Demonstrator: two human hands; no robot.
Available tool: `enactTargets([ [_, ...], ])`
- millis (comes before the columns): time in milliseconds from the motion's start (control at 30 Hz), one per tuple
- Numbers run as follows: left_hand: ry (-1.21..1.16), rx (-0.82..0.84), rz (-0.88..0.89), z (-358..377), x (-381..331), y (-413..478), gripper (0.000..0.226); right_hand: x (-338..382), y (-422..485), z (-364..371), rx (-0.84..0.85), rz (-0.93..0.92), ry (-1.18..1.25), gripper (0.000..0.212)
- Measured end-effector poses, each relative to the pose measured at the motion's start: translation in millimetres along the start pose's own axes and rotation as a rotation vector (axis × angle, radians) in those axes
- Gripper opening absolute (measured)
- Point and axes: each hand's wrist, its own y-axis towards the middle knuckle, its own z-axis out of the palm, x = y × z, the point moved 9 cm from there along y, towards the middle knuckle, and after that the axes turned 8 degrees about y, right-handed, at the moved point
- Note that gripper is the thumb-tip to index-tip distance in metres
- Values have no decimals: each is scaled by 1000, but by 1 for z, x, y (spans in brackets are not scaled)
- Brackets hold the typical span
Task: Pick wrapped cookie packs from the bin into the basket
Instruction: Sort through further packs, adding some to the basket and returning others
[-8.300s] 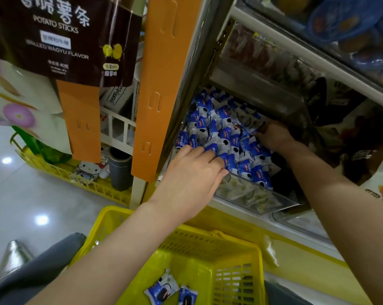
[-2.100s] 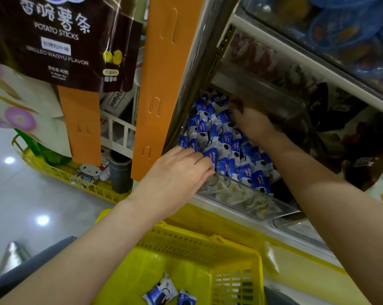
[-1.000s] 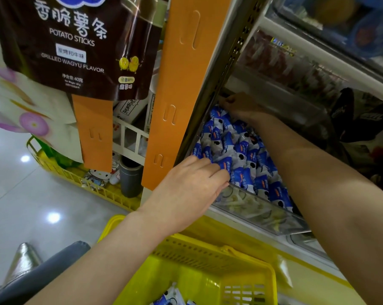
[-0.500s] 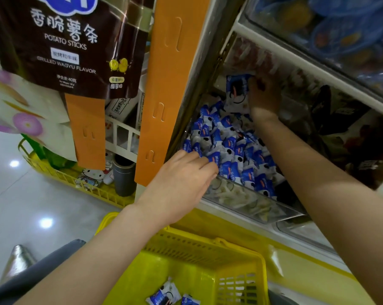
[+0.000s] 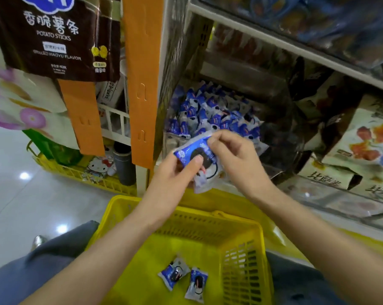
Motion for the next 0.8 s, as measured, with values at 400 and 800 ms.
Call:
enactTargets([
  [400,325,136,-165,15,52,-7,27,-82,-48,-2,-133,301,156,38],
  [800,213,8,-305,17,70,0,23,-71,-61,-10,-156,-22,-256,9],
])
